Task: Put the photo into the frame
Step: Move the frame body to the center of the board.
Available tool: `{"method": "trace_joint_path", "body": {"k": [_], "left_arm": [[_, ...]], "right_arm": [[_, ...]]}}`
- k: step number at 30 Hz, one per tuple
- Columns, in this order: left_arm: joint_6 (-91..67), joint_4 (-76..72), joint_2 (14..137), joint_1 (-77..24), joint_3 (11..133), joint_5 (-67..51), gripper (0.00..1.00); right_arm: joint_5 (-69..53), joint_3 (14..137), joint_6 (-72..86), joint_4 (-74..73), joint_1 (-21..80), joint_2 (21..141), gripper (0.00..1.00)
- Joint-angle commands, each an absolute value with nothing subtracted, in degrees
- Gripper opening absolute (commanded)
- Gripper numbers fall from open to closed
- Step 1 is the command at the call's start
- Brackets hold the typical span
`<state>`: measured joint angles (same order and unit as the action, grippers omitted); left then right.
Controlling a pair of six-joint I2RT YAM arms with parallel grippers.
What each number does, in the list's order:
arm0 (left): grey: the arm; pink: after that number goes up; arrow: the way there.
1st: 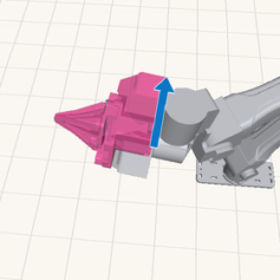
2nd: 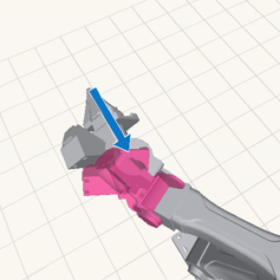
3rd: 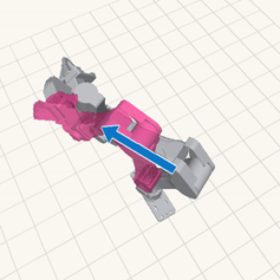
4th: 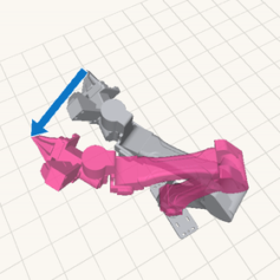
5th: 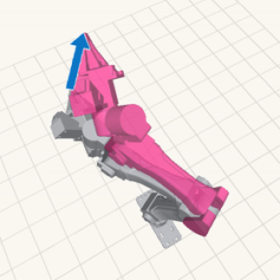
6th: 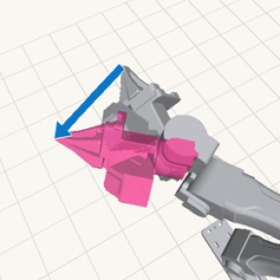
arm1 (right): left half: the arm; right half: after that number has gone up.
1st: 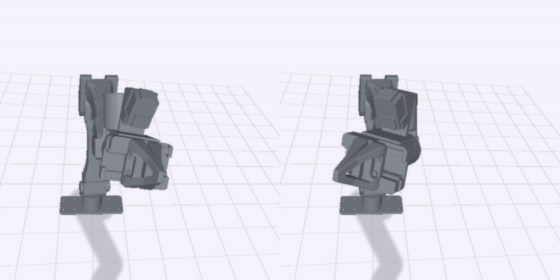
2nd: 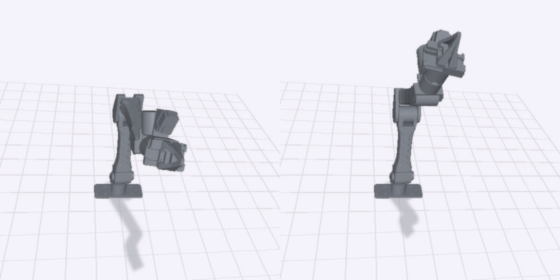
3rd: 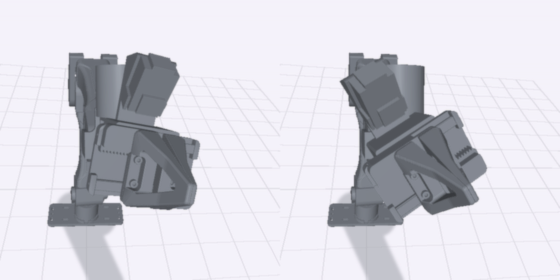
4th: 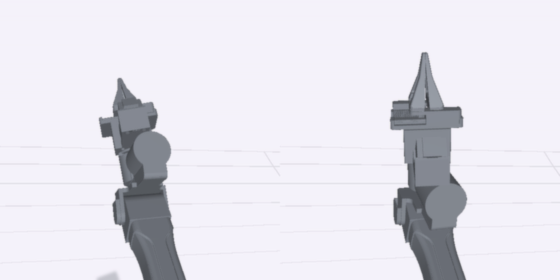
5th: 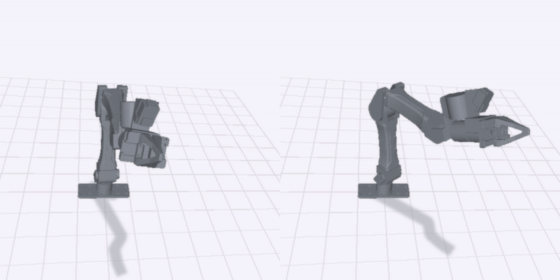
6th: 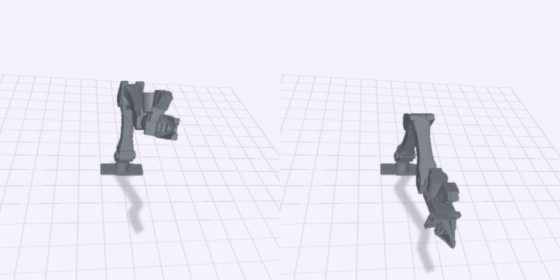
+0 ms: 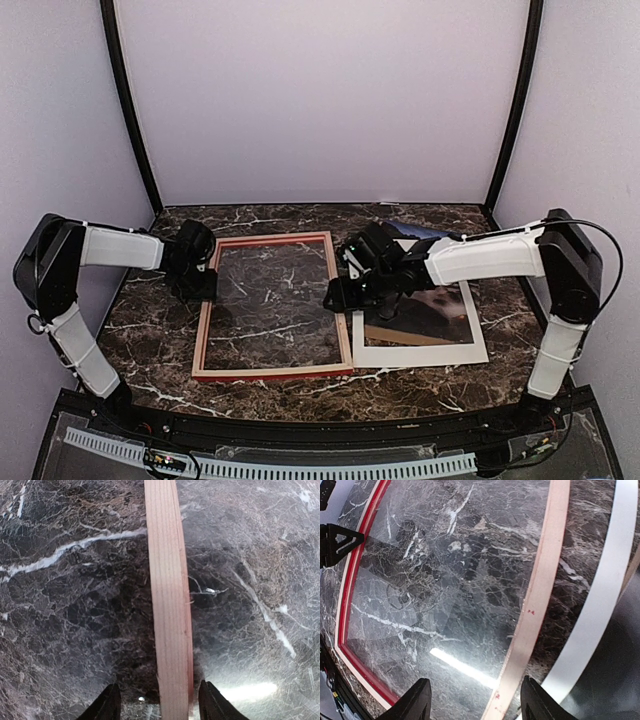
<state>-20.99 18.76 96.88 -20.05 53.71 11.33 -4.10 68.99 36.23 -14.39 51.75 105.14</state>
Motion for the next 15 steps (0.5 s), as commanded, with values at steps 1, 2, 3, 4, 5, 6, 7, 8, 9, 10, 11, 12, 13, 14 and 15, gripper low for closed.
{"method": "trace_joint_path", "body": {"k": [1,2,3,4,5,6,7,8,9,10,11,12,13,14,15], "left_arm": [[-19.82,19.73,99.03,-18.73,55.57,12.04,0.5],[-19.71,19.71,99.35,-18.24,55.86,12.04,0.47],[-19.52,19.67,100.14,-17.72,56.53,12.02,0.45],[-19.43,19.68,100.61,-17.47,56.83,11.99,0.43],[-19.2,19.55,101.46,-17.0,57.45,12.01,0.41],[-19.01,19.39,101.93,-16.81,57.73,12.11,0.39],[-18.55,19.41,102.87,-16.44,58.44,12.56,0.37],[-18.28,19.4,103.33,-16.26,58.84,12.92,0.36],[-17.73,19.45,104.21,-15.86,59.53,13.73,0.35],[-17.48,19.32,104.58,-15.67,59.87,13.99,0.34],[-17.07,19.24,105.27,-15.3,60.54,14.48,0.33],[-16.84,19.18,105.59,-15.12,60.99,14.71,0.33],[-16.45,19.17,106.22,-14.92,61.92,15.24,0.32],[-16.27,19.1,106.73,-14.84,63.05,15.5,0.33],[-16.02,19.08,106.89,-14.78,63.65,15.66,0.35]], "right_arm": [[1.48,65.99,34.73,-17.5,50.57,99.81,0.65],[2.03,65.29,34.53,-18.11,49.95,98.85,0.68],[2.53,64.63,34.35,-18.78,49.35,97.88,0.69],[3.07,63.82,34.22,-19.42,48.71,96.92,0.7],[3.67,62.96,34.13,-19.93,48.02,95.74,0.71],[4.3,61.96,33.98,-20.35,47.34,94.66,0.71],[4.87,60.89,33.96,-20.84,46.48,93.33,0.71],[5.44,59.86,33.89,-21.33,45.64,91.94,0.72],[6.11,58.74,33.84,-21.86,44.59,90.61,0.72],[6.82,57.62,33.65,-22.6,43.16,89.09,0.73],[7.67,56.51,33.47,-23.27,41.96,87.64,0.73],[8.4,55.35,33.34,-23.98,40.81,86.08,0.74],[8.99,54.28,33.19,-24.72,39.44,84.68,0.75],[9.59,53.09,33.09,-25.52,38.1,82.8,0.75],[10.05,52.05,33.11,-26.18,36.46,81.23,0.76]]}}
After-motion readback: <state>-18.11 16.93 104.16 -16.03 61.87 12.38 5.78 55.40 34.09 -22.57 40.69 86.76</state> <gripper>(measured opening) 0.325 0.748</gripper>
